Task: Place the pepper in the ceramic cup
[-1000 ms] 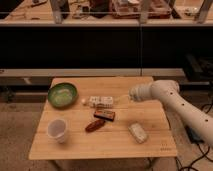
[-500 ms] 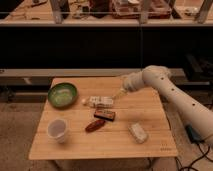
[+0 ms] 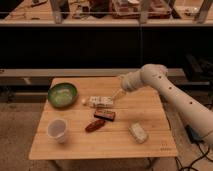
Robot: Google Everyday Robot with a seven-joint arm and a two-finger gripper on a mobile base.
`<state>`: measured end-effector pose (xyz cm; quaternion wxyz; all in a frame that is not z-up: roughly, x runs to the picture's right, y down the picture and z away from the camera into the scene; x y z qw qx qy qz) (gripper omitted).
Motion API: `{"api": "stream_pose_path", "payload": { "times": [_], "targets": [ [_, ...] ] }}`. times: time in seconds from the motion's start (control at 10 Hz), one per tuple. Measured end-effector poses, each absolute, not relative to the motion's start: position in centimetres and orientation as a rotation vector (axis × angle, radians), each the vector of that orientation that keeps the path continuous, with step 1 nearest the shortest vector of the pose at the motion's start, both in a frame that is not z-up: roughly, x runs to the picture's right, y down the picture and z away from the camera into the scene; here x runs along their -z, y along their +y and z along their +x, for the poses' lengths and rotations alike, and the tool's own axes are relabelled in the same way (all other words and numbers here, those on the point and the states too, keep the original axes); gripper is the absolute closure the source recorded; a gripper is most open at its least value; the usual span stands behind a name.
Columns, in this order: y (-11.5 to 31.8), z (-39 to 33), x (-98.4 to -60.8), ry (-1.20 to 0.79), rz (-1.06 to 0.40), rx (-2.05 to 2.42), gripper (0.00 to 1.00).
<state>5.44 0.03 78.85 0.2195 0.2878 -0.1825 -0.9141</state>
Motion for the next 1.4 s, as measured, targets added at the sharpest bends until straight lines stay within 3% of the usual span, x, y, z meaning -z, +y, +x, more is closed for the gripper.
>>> {"api": "stream_pose_path", "payload": {
  "times": [0.2, 0.7, 1.2, 1.4],
  "targets": [
    [2.3, 4.0, -77.8, -0.521, 0.865, 2.582, 0.2],
    [8.4, 1.7, -77.5, -0.618, 0.879, 2.684, 0.2],
    [14.0, -3.7, -77.9, -0.632, 1.02, 2.733, 0.2],
    [14.3, -3.9, -78.0, -0.636, 1.023, 2.734, 0.2]
  ]
}}
